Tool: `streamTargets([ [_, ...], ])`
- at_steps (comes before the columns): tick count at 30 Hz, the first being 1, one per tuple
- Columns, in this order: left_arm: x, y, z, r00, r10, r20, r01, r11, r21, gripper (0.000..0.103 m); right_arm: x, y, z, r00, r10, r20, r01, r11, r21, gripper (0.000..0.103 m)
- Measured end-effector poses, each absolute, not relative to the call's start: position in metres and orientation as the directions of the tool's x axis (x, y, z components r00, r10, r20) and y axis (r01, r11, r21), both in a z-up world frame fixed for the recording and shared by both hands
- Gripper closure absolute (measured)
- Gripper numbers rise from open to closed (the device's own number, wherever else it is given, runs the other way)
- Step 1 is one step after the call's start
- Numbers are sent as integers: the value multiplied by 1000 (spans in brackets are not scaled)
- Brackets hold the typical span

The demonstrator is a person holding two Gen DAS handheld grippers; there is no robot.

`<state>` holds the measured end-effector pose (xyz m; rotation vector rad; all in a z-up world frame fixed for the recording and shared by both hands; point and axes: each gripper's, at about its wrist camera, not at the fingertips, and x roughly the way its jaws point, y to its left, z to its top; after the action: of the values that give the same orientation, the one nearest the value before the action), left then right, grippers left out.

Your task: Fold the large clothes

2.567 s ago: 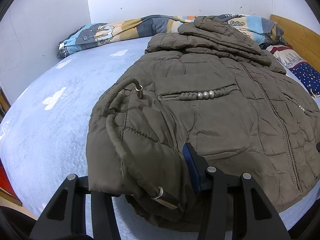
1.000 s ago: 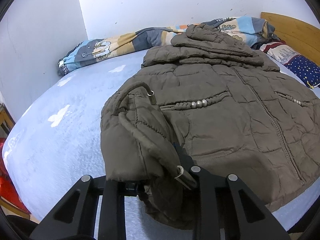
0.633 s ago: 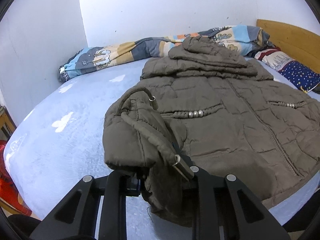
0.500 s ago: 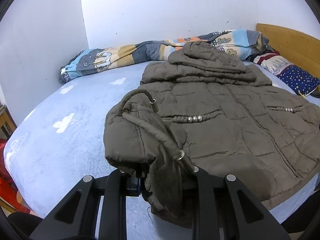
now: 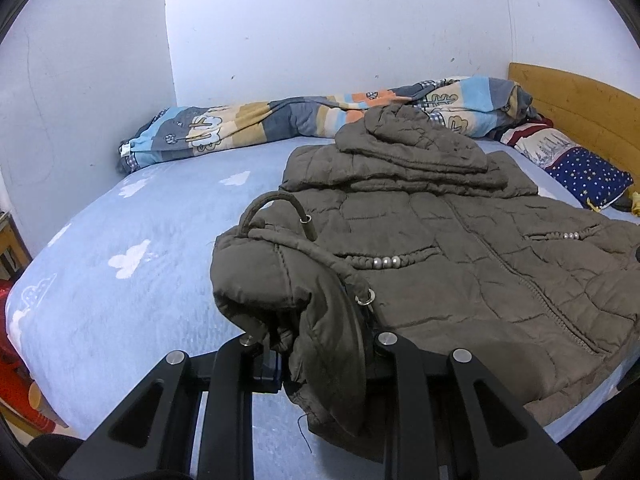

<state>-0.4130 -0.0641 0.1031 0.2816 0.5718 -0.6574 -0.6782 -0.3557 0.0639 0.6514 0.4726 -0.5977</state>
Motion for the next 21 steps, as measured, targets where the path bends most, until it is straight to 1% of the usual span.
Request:
streamTargets([
  [21, -405, -71, 133, 654, -524, -546, 646, 762, 41, 80, -674, -367, 97, 771, -352, -530, 596, 693, 406, 83],
])
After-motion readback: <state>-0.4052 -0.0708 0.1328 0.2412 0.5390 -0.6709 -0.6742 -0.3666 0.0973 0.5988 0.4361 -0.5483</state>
